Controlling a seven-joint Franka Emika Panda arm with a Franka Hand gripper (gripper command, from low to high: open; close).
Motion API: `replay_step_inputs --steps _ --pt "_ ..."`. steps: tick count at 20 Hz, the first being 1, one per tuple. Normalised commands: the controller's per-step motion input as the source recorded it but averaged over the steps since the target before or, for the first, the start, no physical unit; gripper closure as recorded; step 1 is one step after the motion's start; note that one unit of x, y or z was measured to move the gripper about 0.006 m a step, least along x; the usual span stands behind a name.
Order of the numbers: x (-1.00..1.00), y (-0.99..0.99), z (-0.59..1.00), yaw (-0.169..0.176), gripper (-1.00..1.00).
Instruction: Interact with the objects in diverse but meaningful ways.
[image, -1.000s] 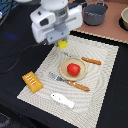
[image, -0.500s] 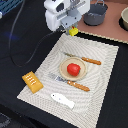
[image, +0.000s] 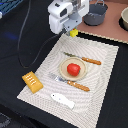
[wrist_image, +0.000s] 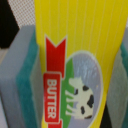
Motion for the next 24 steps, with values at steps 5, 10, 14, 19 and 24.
replay_step_inputs --steps 5,10,14,19,24 --pt "0.03 0.14 -0.39 0.044 1.00" --pt "0.32 0.22 0.07 0.064 -1.00" --pt "0.22 0.19 0.13 0.050 -1.00" --pt "0.05 0.11 0.54 0.039 -1.00" --pt "-0.05 0.09 1.00 0.011 -1.00"
